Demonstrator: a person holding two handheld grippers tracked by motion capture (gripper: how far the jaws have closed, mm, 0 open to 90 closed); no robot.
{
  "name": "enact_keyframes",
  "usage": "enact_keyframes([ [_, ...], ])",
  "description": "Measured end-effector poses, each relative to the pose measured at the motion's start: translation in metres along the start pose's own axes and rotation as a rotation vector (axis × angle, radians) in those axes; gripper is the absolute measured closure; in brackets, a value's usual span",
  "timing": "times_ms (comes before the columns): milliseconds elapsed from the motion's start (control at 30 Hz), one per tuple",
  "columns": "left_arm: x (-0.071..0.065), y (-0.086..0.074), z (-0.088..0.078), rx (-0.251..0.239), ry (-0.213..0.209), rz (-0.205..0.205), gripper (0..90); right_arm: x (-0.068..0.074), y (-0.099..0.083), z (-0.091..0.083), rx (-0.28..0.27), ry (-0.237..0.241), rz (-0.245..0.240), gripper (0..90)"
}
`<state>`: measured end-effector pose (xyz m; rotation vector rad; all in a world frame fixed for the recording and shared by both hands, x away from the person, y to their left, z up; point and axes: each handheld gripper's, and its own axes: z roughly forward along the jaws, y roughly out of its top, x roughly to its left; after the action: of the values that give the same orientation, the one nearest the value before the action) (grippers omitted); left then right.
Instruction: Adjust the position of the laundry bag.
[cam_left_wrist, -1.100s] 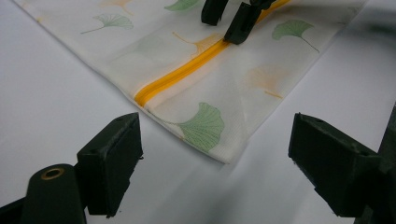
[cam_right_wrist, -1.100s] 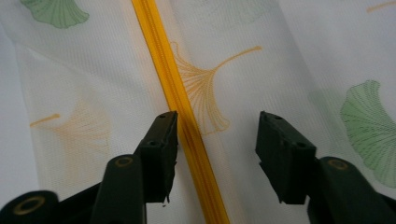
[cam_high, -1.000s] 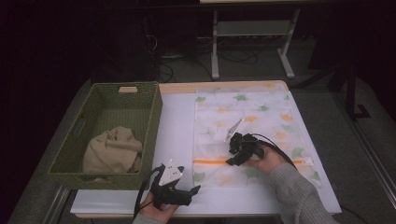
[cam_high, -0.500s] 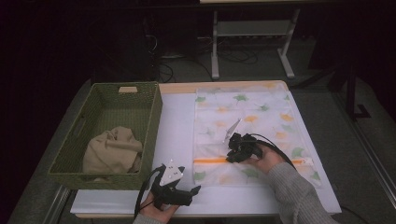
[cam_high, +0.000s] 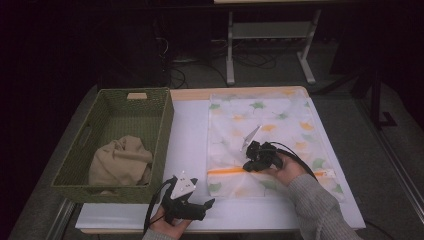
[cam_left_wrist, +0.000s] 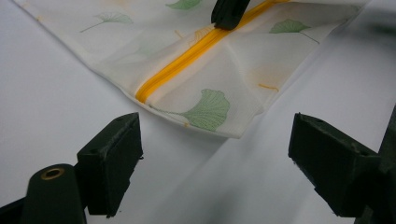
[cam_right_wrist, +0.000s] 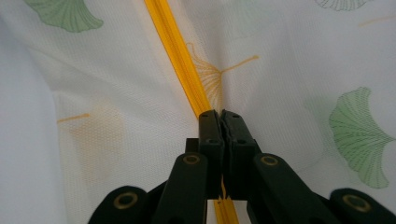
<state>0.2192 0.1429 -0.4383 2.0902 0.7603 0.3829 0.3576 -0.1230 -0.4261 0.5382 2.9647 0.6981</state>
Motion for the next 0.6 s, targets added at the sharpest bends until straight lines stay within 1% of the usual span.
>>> enact_keyframes([
  [100,0.000,0.000,0.000,0.001,0.003,0.003,16.7,0.003,0.000,-0.005,-0.014,0.005,-0.007,86.8],
  [233,0.000,0.001,0.000,0.000,0.006,0.000,16.7,0.010,0.001,-0.008,-0.023,0.007,-0.018,86.9],
  [433,0.000,0.000,-0.002,-0.007,0.012,-0.002,16.8,0.019,0.002,-0.011,-0.050,0.011,-0.011,86.9],
  [600,0.000,0.001,-0.002,-0.012,0.012,-0.005,16.8,0.026,0.003,-0.013,-0.064,0.019,-0.022,86.9],
])
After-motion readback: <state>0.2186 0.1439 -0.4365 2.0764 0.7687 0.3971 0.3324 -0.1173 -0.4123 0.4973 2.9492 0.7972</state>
